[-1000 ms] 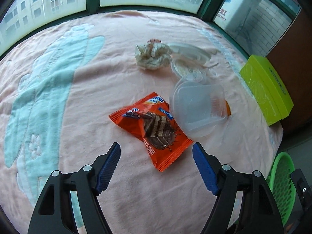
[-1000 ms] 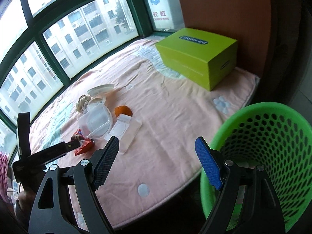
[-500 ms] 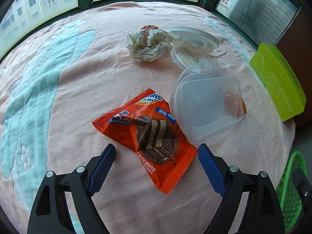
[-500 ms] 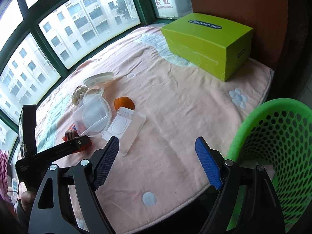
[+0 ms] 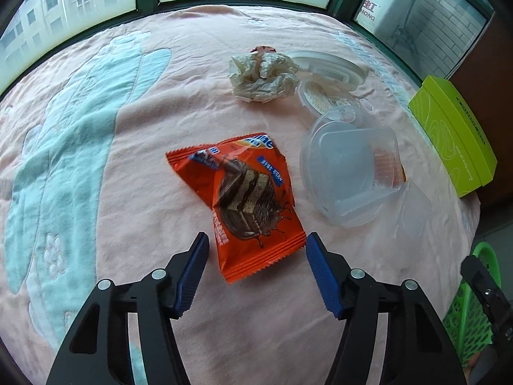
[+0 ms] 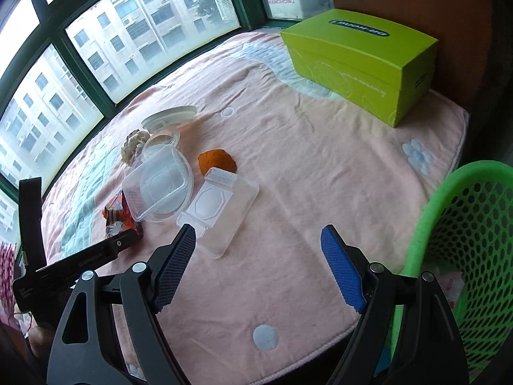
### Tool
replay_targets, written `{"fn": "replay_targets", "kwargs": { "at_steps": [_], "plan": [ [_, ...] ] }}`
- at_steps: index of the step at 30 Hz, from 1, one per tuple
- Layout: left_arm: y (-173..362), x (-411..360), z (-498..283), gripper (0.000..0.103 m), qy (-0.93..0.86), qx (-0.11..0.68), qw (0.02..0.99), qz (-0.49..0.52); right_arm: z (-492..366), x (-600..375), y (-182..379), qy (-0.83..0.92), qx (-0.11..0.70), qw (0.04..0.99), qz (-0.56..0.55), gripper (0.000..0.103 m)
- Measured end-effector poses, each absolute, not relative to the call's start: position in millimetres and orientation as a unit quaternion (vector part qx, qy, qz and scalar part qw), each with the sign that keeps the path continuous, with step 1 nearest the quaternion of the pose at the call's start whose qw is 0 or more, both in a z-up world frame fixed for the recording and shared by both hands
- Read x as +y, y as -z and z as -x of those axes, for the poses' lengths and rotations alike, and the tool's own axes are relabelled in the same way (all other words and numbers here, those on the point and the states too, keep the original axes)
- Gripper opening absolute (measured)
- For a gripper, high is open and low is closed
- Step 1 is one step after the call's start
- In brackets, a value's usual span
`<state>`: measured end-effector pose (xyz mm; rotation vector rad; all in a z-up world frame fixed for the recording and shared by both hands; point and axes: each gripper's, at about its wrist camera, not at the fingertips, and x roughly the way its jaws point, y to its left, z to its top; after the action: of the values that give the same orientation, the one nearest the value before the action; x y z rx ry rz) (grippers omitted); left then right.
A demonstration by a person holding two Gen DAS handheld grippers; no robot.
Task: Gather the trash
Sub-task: 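Grasp the orange snack packet with the left gripper while the right grasps a clear container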
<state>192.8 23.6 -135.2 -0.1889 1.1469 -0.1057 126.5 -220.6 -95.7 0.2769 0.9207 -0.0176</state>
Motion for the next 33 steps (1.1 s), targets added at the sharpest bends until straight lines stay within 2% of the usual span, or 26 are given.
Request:
{"fn": "replay_targets", "kwargs": {
  "at_steps": [1,3,4,10,16,18,24,31,33],
  "plan": [
    [134.9,24.0,-193.0,0.063,0.049,0.541,0.835,0.089,-127.5,-220.1,97.1,0.008,0.445,0.885,-0.135,0.08],
    [134.0,25.0,-192.2,0.078,0.041,0.54,0.836,0.086,-130.2,-219.0,99.5,0.003,0.448,0.883,-0.14,0.08],
    [132.7,25.5,-192.3,0.08,0.038,0.539,0.837,0.086,-132.0,-218.4,101.3,0.002,0.45,0.882,-0.142,0.08],
    [132.2,25.6,-201.9,0.08,0.027,0.533,0.842,0.074,-147.1,-218.0,109.8,0.001,0.462,0.87,-0.17,0.08],
    [138.8,34.0,-205.6,0.06,0.039,0.539,0.837,0.084,-164.4,-200.3,114.2,0.004,0.471,0.867,-0.162,0.08],
    [136.2,37.6,-205.0,0.048,0.048,0.536,0.838,0.092,-168.5,-192.2,117.3,0.002,0.476,0.865,-0.159,0.08],
    [131.9,45.9,-202.5,0.03,0.06,0.53,0.839,0.107,-178.7,-169.5,130.7,0.013,0.491,0.86,-0.138,0.08],
    [130.0,50.5,-198.4,0.023,0.067,0.525,0.84,0.119,-179.3,-162.7,138.0,0.038,0.488,0.866,-0.105,0.064],
    [127.7,52.0,-196.5,0.017,0.068,0.521,0.842,0.121,-177.0,-164.9,137.0,0.037,0.486,0.866,-0.109,0.063]
  ]
}}
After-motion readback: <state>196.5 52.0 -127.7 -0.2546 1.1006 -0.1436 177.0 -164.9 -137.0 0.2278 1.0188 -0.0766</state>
